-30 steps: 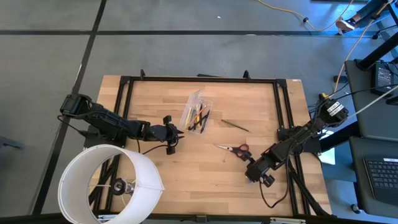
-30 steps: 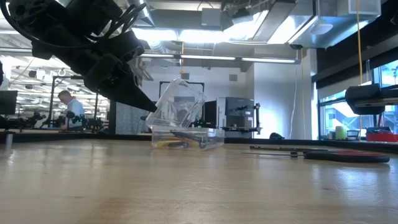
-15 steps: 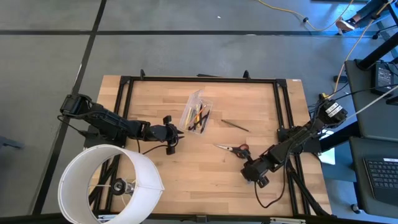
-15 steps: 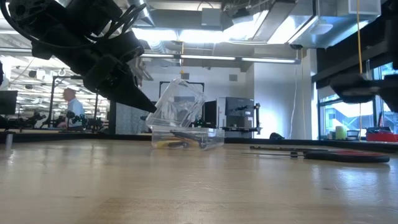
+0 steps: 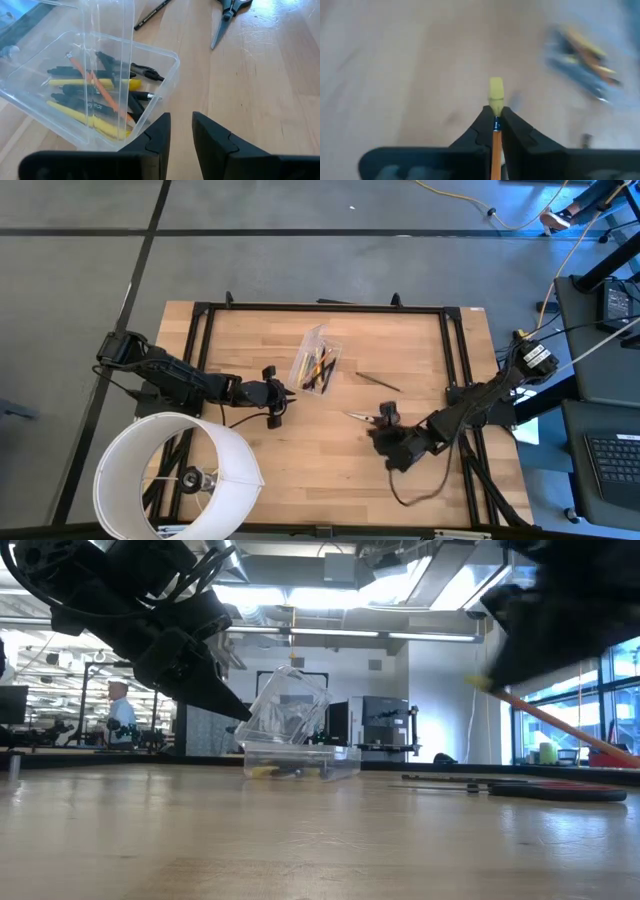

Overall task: Pick & place school supplies into a supply box
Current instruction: Put the orange pencil into the transparent supply box

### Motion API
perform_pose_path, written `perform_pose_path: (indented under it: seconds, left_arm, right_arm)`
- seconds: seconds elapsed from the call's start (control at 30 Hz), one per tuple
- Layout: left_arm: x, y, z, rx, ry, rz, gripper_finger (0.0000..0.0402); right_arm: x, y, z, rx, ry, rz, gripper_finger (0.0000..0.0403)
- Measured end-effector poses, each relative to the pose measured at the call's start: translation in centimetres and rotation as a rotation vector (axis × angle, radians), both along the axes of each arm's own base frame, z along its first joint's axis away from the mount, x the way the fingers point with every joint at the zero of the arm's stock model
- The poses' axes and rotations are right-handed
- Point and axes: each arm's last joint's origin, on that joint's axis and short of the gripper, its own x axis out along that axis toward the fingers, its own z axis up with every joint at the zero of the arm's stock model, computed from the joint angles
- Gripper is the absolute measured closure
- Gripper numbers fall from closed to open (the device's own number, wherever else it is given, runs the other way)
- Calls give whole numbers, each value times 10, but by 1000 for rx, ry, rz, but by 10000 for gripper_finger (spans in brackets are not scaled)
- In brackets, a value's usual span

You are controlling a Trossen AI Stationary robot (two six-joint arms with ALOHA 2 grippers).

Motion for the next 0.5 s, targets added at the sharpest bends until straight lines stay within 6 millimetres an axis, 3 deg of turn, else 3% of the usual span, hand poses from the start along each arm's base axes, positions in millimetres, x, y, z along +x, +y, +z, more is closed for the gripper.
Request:
perform_pose_path:
  seconds: [0.3,0.5]
  left_arm:
    - [-1,-2,-1,-55,21,-38,329]
    - [-17,-3,-1,-135,171,-138,329]
  right_arm:
    - [35,-43,25,335,-277,-560,380]
    - [48,-76,26,502,-315,-730,381]
